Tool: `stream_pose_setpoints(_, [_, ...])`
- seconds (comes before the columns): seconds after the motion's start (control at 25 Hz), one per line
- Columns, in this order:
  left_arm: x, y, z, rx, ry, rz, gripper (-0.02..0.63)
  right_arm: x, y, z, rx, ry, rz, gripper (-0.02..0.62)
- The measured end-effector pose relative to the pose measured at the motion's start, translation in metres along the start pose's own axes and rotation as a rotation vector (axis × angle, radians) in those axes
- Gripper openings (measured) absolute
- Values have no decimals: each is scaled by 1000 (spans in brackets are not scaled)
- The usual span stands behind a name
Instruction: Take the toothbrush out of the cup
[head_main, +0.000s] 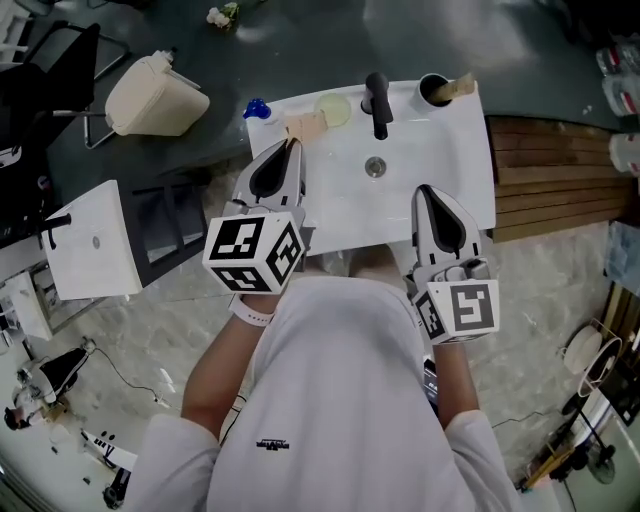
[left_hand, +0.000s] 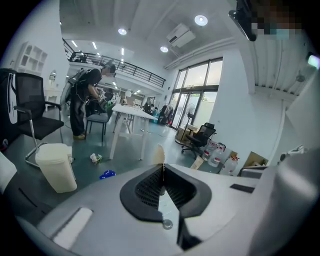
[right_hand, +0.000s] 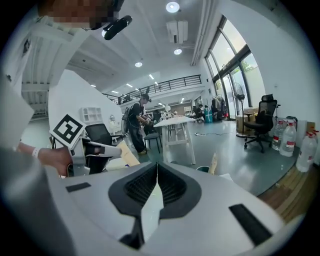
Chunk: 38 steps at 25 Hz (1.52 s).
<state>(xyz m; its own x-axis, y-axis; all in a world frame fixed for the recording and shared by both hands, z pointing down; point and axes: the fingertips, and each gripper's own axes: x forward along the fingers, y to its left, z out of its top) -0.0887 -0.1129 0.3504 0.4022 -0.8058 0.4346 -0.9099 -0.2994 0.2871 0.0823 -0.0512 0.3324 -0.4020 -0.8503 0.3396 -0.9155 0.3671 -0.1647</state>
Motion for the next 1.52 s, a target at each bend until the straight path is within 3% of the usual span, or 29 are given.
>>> stream_pose_setpoints(0.32, [-41, -10, 16, 38, -46, -29, 6, -23, 8, 13, -17, -52, -29, 6])
stream_pose_setpoints(0.72, [-73, -16, 1, 49, -33, -44, 6, -39, 4, 26, -10, -100, -72, 6])
stream_pose_setpoints(1.52, [-52, -50, -26, 46, 61, -47, 6, -21, -54, 35, 2, -88, -69, 9])
